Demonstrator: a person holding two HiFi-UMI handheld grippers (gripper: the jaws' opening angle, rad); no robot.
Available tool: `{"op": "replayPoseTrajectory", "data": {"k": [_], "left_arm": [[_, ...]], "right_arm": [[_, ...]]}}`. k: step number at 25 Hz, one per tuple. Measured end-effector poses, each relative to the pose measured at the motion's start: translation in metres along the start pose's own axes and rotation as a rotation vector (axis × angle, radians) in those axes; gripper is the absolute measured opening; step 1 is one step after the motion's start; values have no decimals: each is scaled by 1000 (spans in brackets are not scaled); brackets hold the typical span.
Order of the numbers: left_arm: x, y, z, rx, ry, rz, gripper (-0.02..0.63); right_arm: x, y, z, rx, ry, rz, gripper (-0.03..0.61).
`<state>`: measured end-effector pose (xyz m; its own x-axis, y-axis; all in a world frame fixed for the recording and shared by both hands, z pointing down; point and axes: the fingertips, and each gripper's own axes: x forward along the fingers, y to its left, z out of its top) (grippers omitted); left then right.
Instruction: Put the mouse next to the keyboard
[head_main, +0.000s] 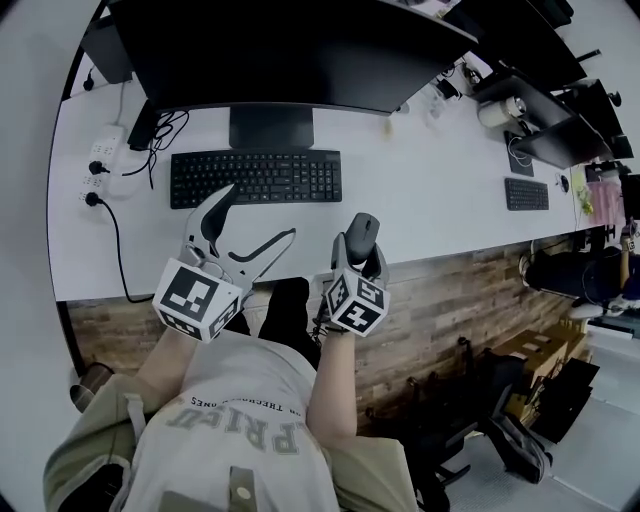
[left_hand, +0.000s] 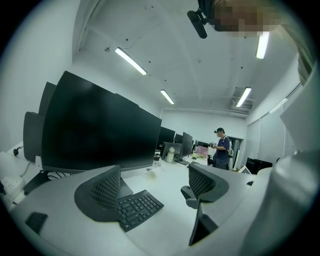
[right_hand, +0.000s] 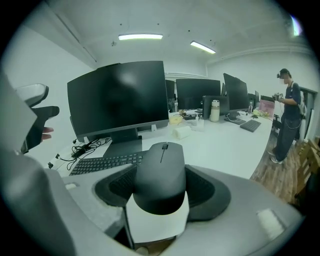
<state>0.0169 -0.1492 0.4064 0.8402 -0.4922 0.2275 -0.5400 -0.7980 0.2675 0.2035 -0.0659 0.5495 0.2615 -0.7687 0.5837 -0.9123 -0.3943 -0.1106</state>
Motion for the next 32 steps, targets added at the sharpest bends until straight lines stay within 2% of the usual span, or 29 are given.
{"op": "replayPoseTrajectory", "data": {"k": [11, 19, 25, 32], "left_arm": [[81, -34, 9, 15, -36, 130, 408], [126, -49, 15, 4, -58, 261, 408], [154, -51, 17, 10, -57, 343, 408], [164, -47, 11, 7, -30, 444, 408]], "right_arm": [[53, -69, 46, -64, 1, 150, 302], [107, -92, 71, -132, 49, 290, 301], [150, -91, 70, -186, 121, 379, 302], [193, -86, 45, -230, 237, 437, 302]]}}
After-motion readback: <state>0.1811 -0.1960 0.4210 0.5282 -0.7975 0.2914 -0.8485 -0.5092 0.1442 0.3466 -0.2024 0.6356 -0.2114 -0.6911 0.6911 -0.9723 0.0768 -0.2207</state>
